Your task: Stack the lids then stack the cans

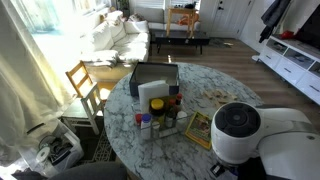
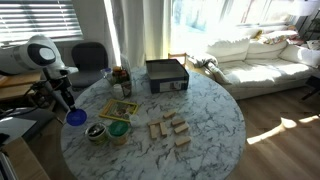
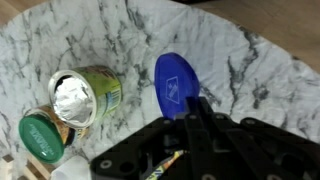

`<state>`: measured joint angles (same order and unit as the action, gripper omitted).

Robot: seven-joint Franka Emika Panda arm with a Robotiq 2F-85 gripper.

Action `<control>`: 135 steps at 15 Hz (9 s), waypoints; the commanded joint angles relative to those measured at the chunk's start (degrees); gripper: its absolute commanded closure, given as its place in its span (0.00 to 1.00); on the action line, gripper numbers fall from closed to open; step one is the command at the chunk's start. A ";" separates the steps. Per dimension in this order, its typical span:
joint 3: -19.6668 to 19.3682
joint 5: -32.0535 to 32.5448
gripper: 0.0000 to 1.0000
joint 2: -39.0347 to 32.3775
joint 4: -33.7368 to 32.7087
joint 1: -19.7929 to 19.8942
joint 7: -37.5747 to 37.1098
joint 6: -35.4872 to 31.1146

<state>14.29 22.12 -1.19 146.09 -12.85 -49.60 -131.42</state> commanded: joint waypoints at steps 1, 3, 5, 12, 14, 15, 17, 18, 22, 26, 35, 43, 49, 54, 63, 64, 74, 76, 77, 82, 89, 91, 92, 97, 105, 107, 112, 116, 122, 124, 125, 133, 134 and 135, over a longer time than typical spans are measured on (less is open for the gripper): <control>-0.55 1.18 0.98 -4.14 -0.10 -0.64 1.54 -6.49; -1.02 1.97 0.98 -6.13 -0.58 -0.92 1.64 -8.17; -1.48 2.71 0.69 -7.22 -0.90 -1.32 1.28 -8.79; -2.38 3.33 0.25 0.25 -1.83 -1.21 1.59 -5.23; -3.36 5.26 0.09 2.76 -2.74 0.22 1.32 -4.18; -4.12 6.46 0.02 3.75 -3.37 1.31 0.99 -4.44; -5.58 9.95 0.00 5.05 -4.16 3.78 0.64 -6.20; -3.88 6.89 0.00 3.43 -4.20 2.46 1.33 -5.58; -3.83 7.18 0.00 3.86 -4.48 3.13 1.74 -5.58; -6.15 15.89 0.00 -2.88 -9.22 5.98 -7.92 0.48; -14.44 12.56 0.00 -18.47 -23.29 8.06 -7.07 8.94; -18.37 5.09 0.00 -23.54 -27.50 8.76 -3.80 13.61; -20.42 4.69 0.06 -24.26 -26.85 9.12 -1.59 13.14; -21.15 4.34 0.40 -24.82 -26.73 9.27 -0.57 13.12; -21.68 5.00 0.99 -24.12 -28.36 8.92 -2.16 18.19; -21.62 5.02 0.97 -23.85 -28.36 8.87 -2.25 18.20; -21.48 7.51 0.99 -18.67 -26.80 7.61 -2.67 20.72; -21.37 8.59 0.99 -16.92 -26.45 6.93 -3.21 23.62; -21.26 9.57 0.99 -15.99 -26.23 6.51 -3.72 25.17; -17.01 10.30 0.99 -10.25 -22.83 4.81 -2.33 28.47; -6.79 -1.34 0.99 -7.02 -18.40 0.96 8.00 27.61; -4.97 -5.05 0.99 -7.57 -18.79 -0.05 10.02 27.47; -4.30 -7.00 0.99 -7.88 -18.76 -0.35 11.19 26.57; -3.64 -9.47 0.99 -12.03 -18.95 -1.94 9.14 21.38; -5.61 -5.53 0.99 -17.36 -17.00 -3.40 6.50 10.72; -6.44 -3.91 0.99 -18.11 -16.89 -3.89 5.84 9.70; -7.32 -2.13 0.99 -18.18 -17.06 -4.19 5.59 9.46; -7.96 -0.92 0.68 -17.76 -17.47 -3.98 5.16 10.80; -8.59 -1.31 0.26 -13.37 -16.75 -3.02 5.95 11.06; -9.21 -0.76 0.10 -10.98 -16.58 -2.38 5.74 11.25; -9.56 -0.60 0.04 -9.64 -16.48 -1.83 5.89 10.98; -16.87 1.56 0.00 -7.58 -15.55 7.69 2.20 -0.92; -17.74 1.12 0.00 -8.07 -15.11 8.98 3.04 -3.84; -18.42 0.11 0.00 -8.40 -14.63 10.20 4.45 -6.77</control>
<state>-2.57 23.04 -9.03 128.91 -5.60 -45.87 -130.60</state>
